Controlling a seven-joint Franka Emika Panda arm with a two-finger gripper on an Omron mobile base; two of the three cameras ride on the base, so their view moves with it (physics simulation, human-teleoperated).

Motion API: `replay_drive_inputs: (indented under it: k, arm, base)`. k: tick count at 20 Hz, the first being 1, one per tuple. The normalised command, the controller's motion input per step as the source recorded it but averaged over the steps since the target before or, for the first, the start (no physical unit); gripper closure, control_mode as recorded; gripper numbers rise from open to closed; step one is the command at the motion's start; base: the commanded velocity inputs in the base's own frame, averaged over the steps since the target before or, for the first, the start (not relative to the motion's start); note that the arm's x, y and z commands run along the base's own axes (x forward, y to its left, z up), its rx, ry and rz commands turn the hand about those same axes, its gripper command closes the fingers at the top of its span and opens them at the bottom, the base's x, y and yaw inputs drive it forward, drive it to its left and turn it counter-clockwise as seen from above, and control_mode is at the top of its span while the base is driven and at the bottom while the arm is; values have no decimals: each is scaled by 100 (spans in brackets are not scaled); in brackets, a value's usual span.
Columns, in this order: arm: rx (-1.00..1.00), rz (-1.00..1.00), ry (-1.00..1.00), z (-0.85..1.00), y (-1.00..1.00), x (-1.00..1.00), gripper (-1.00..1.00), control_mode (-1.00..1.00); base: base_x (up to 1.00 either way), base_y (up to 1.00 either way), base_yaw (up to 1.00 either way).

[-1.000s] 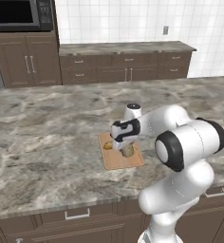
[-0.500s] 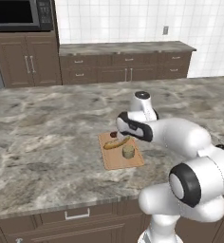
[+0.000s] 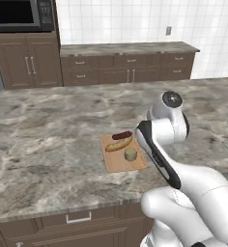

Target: Retrieve the sausage and cheese from the fridge and place them on the cutting board on the counter.

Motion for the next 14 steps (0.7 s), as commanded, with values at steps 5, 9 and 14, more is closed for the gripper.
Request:
replay_drive_inputs:
  k: [5, 9, 14]
  arm:
    - [1, -9, -34, 100, -2, -89, -100, -100]
    - [5, -5, -24, 100, -6, -75, -100, -100]
    - [7, 0, -16, 99, -2, -64, -100, -100]
  base:
    - [0, 0, 0]
    - [0, 0, 0]
    - [0, 0, 0]
